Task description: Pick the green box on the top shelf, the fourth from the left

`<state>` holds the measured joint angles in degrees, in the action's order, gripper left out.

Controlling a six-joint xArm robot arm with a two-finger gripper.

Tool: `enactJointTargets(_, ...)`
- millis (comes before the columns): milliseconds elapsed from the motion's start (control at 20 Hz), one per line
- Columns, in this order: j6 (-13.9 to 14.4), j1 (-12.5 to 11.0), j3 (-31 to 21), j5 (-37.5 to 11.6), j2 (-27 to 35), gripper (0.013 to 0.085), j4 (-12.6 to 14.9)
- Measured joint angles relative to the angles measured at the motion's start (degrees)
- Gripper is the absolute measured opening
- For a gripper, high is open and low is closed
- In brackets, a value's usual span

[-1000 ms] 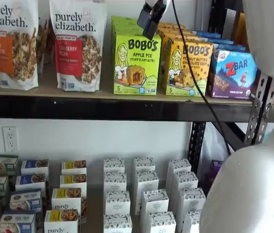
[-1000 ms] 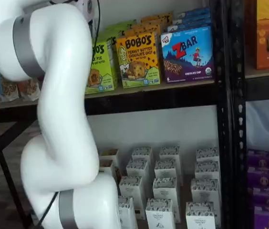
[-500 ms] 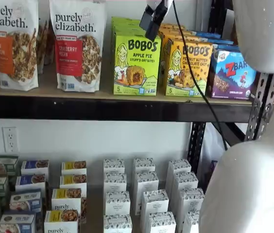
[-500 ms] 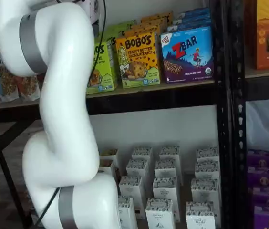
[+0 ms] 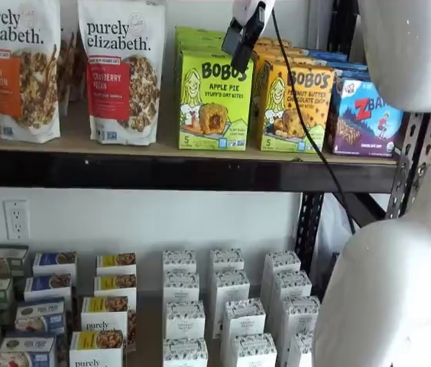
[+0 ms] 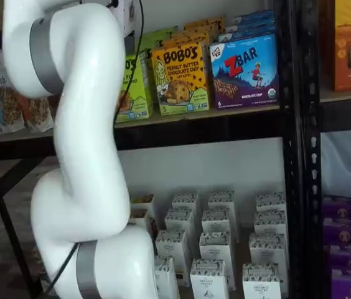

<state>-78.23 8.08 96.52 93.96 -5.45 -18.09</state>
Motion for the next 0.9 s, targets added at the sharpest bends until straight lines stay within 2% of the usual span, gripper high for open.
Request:
enactJointTargets(250, -0.16, 0.28, -0.90, -0.95, 0.23, 0.0850, 0.61)
enactJointTargets(650, -0.45, -0.45, 0.19, -0.26, 0.90, 0.0850, -1.48)
enactJointTargets(900, -0.12, 0.11, 0.56, -0.25, 1.10, 0.0850, 0.18)
